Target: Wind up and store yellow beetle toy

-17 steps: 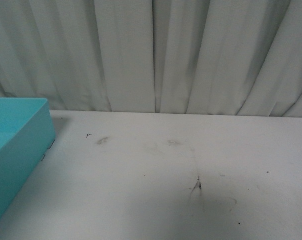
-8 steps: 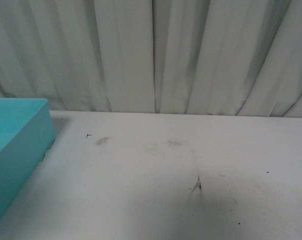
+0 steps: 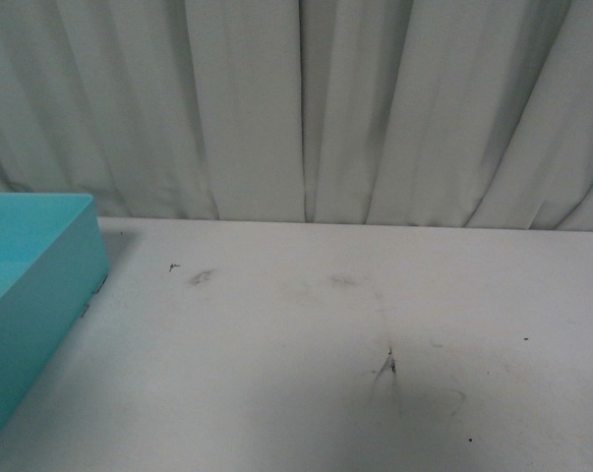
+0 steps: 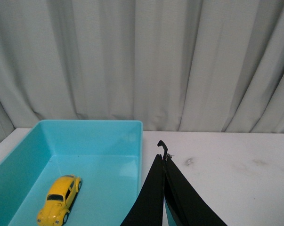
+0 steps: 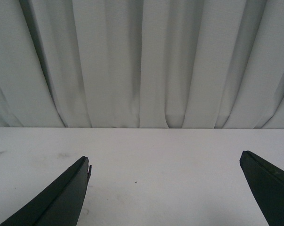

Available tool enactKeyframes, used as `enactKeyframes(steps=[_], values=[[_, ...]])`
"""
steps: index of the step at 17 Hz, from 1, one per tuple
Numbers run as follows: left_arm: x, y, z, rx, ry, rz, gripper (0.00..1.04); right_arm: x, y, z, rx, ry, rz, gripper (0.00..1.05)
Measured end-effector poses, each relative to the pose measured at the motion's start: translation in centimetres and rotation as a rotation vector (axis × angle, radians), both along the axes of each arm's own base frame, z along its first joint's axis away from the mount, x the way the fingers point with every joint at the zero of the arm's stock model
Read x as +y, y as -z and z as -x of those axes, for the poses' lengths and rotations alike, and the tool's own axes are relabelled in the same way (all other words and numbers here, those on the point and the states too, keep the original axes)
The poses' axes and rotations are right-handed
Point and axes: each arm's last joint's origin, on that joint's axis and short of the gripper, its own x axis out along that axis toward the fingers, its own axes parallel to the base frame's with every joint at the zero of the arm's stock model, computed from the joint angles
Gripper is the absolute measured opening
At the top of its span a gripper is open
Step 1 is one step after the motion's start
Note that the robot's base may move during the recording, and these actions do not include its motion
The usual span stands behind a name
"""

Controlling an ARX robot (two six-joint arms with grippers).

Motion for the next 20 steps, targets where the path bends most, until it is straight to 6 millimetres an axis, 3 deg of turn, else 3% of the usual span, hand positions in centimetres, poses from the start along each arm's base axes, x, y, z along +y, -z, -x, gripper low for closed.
enactKeyframes(steps=[13,19,20], values=[[0.0,0.4,1.7,0.01,0.001,0.002,0.03,0.0,0.0,0.0,0.0,0.0,0.0,0.98],[0.0,0.4,1.7,0.013,0.001,0.001,0.64,0.0,0.0,0.0,0.0,0.0,0.0,0.98],[0.0,0.4,1.7,0.013,0.001,0.001,0.78,0.0,0.0,0.0,0.0,0.0,0.0,0.98]])
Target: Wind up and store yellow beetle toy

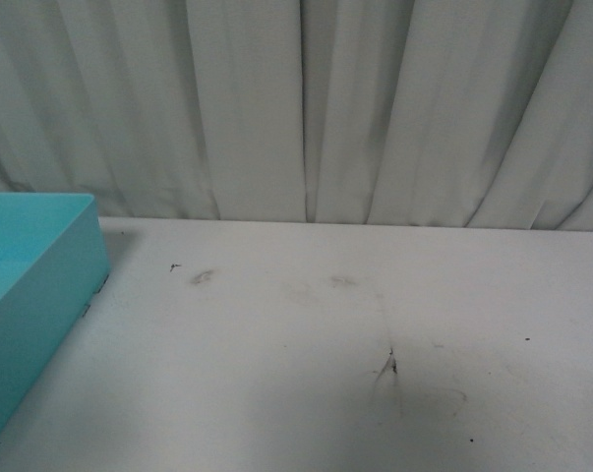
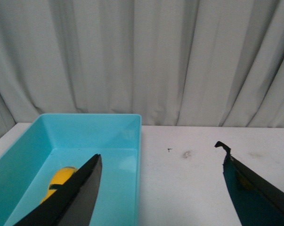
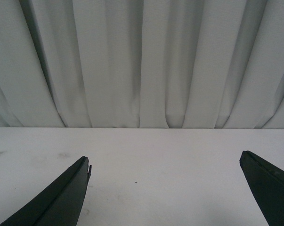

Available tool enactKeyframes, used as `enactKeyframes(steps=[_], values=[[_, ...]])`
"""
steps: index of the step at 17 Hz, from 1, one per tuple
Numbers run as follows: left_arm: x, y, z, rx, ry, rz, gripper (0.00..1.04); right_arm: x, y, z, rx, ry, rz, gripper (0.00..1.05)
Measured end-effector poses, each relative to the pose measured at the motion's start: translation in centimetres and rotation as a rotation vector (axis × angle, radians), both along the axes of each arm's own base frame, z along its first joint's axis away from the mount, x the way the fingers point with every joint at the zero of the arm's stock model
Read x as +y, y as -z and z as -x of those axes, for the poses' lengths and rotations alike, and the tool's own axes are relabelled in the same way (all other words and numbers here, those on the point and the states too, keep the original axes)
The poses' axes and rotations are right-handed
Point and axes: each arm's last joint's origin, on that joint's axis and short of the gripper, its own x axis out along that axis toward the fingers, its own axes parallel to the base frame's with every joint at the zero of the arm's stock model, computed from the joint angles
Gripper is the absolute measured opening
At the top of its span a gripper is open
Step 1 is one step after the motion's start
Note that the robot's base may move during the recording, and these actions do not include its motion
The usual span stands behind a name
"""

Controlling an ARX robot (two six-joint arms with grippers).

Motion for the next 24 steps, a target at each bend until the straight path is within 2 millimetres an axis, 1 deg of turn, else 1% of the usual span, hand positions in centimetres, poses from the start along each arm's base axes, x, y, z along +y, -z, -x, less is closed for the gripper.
enactKeyframes(steps=[2,3,4,24], values=[[0.0,0.0,0.0,0.0,0.0,-0.001,0.99,0.0,0.0,0.0,0.0,0.0,0.0,0.98],[0.0,0.0,0.0,0.0,0.0,-0.001,0.99,0.0,0.0,0.0,0.0,0.0,0.0,0.98],[0.0,0.01,0.0,0.001,0.0,0.0,0.97,0.0,0.01,0.0,0.001,0.0,0.0,0.98],[0.0,0.0,0.0,0.0,0.0,0.0,0.98,0.0,0.0,0.0,0.0,0.0,0.0,0.98]])
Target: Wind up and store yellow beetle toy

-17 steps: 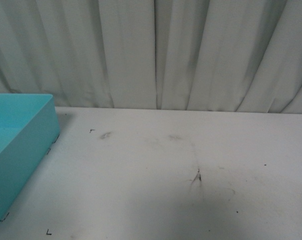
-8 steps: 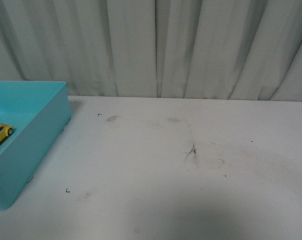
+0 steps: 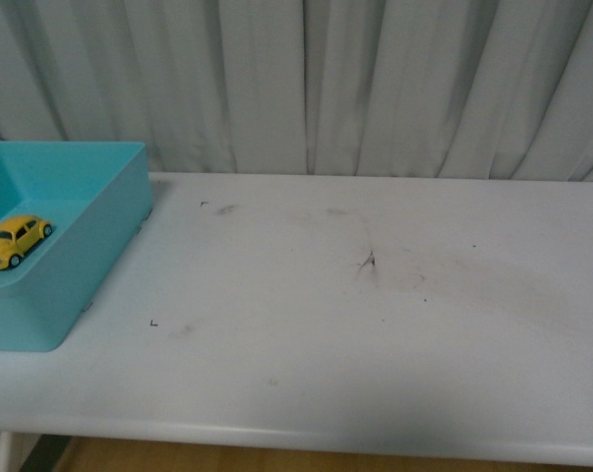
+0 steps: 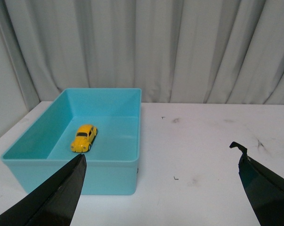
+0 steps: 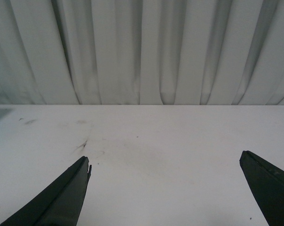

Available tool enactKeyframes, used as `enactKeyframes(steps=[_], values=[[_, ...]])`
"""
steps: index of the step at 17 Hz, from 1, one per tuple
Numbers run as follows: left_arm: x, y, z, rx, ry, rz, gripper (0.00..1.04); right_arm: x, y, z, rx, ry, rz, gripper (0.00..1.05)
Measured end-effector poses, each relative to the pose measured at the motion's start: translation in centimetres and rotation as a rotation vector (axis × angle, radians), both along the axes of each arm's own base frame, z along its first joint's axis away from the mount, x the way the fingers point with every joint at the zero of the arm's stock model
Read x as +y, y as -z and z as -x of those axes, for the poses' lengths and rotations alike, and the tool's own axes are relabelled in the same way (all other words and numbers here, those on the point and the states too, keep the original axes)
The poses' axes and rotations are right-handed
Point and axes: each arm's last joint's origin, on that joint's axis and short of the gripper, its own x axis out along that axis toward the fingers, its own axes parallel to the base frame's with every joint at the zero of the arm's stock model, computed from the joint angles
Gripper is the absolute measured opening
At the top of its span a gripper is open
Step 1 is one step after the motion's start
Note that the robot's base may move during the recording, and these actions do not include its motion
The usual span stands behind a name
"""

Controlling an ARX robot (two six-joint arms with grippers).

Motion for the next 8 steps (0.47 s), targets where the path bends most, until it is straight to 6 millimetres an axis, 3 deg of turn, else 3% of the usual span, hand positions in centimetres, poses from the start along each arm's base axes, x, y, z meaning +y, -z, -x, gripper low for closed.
enactKeyframes(steps=[8], values=[[0.0,0.0,0.0,0.0,0.0,0.0,0.98,0.0,0.0,0.0,0.0,0.0,0.0,0.98]])
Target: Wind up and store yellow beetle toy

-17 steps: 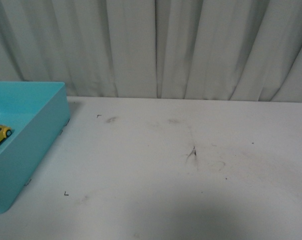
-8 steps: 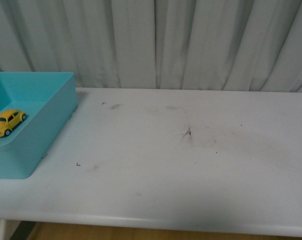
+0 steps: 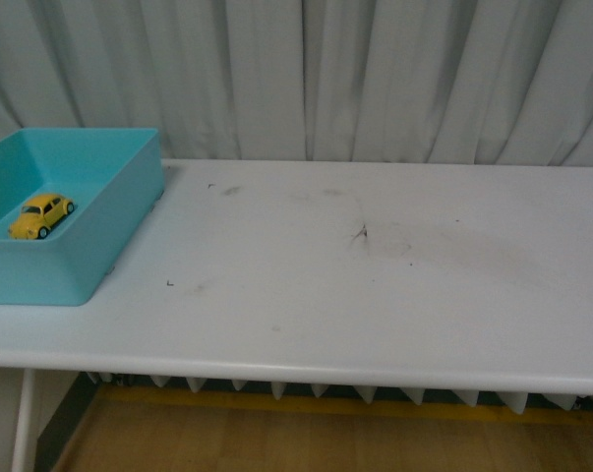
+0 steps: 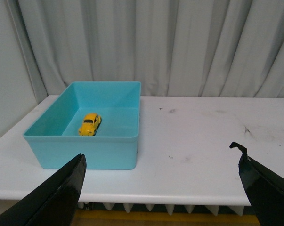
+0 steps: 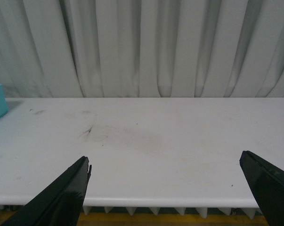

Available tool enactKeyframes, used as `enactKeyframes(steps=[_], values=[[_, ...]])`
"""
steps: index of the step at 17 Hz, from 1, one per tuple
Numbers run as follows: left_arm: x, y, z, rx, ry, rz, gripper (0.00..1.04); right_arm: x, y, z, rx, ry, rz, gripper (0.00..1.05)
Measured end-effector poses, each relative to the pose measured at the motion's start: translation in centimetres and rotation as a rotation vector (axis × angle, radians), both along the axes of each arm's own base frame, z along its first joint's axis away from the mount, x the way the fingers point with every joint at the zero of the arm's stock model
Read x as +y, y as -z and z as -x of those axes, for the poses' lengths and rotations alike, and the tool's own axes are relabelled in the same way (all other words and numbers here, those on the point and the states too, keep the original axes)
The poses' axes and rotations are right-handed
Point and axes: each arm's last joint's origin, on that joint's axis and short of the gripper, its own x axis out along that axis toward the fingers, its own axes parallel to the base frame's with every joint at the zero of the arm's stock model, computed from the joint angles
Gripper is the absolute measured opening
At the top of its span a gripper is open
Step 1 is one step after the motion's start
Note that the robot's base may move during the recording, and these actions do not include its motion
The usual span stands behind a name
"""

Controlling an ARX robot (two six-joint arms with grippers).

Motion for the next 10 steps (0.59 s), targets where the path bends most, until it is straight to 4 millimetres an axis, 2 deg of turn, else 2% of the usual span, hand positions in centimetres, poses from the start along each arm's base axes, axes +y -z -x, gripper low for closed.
enactKeyframes(steps=[10], values=[[0.0,0.0,0.0,0.0,0.0,0.0,0.98,0.0,0.0,0.0,0.0,0.0,0.0,0.98]])
